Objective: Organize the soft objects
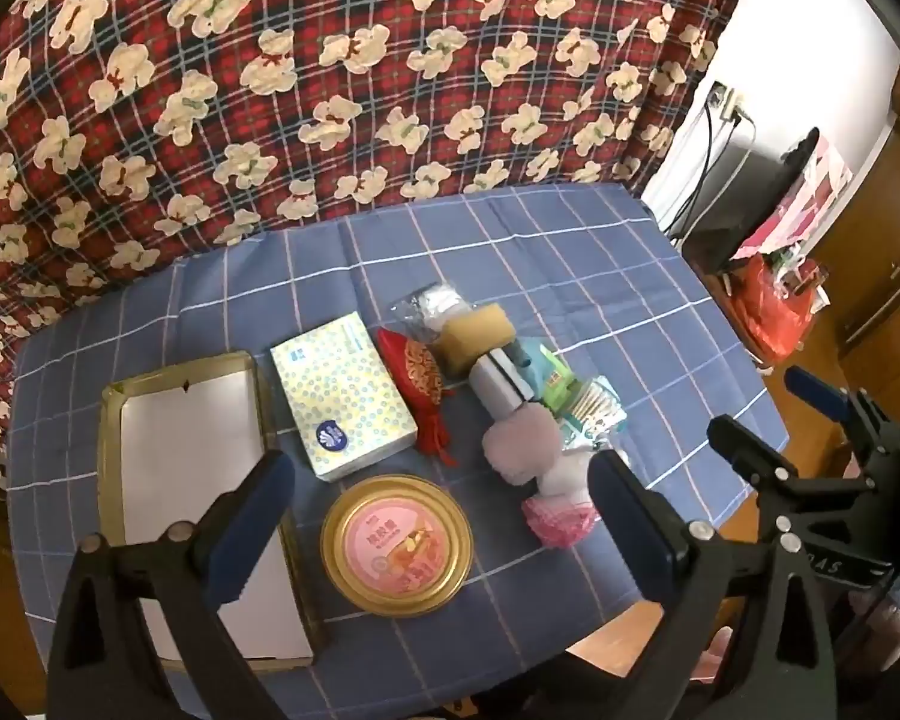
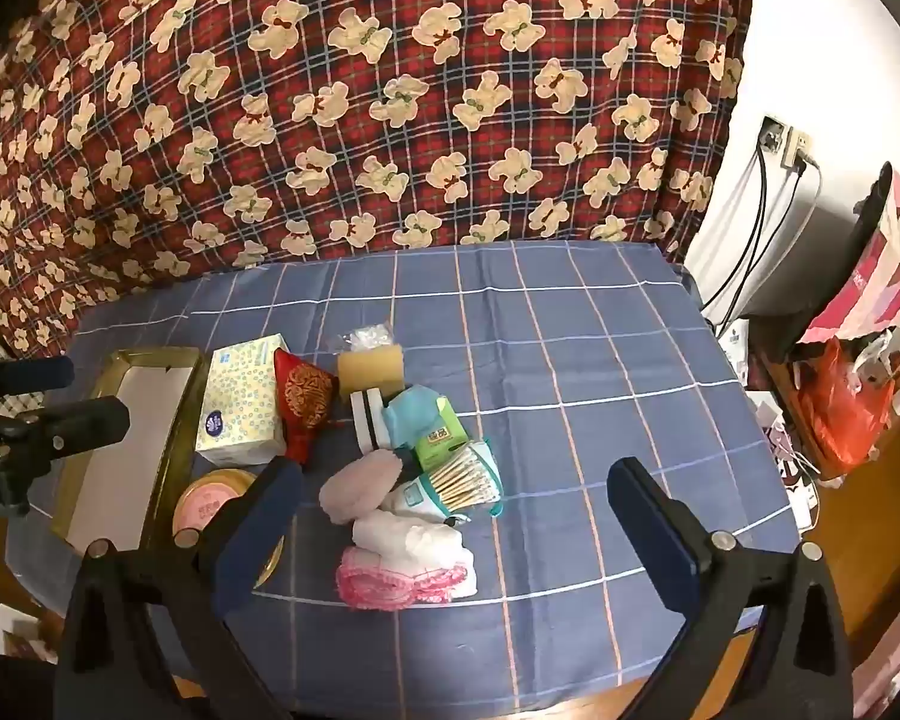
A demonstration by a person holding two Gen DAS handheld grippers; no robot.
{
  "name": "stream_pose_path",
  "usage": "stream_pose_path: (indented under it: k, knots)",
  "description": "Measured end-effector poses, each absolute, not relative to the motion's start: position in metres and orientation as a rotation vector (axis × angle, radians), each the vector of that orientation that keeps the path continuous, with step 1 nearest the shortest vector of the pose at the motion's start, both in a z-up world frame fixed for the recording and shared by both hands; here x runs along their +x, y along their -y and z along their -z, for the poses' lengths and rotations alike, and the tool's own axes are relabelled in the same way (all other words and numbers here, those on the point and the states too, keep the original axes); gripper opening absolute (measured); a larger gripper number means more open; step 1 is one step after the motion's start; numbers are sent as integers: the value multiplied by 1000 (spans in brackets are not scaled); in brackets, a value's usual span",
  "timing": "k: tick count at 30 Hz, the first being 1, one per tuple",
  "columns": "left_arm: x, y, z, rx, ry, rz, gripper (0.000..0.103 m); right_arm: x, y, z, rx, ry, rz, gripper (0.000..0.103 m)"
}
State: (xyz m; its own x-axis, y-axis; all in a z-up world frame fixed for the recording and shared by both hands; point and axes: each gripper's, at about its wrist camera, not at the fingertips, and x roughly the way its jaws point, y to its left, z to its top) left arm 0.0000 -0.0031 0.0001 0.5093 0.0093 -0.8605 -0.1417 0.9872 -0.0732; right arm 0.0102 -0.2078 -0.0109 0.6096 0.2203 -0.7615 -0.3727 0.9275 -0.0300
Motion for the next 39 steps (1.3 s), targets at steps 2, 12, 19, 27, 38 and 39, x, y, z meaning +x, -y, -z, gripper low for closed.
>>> stream_pose_path:
  k: [2, 12, 19, 27, 38, 39]
  knots:
    - [0, -1, 1, -202, -1037, -58, 100, 10, 208, 11, -184, -846, -349, 102]
    - [-1, -2, 2, -185, -1033, -73, 100, 11, 208, 14, -191, -853, -347, 102]
    - [-1, -2, 2, -182, -1034, -72, 100, 9, 206, 15, -187, -858, -348, 102]
    - [-1, -2, 2, -183, -1035, -72, 100, 10, 205, 15, -185, -863, -348, 102]
    - [-1, -2, 2, -184, -1038, -73, 100, 11, 203, 16, -183, -869, -351, 102]
    - [-1, -2, 3, -183, -1038, -73, 100, 11, 203, 15, -183, -868, -351, 102]
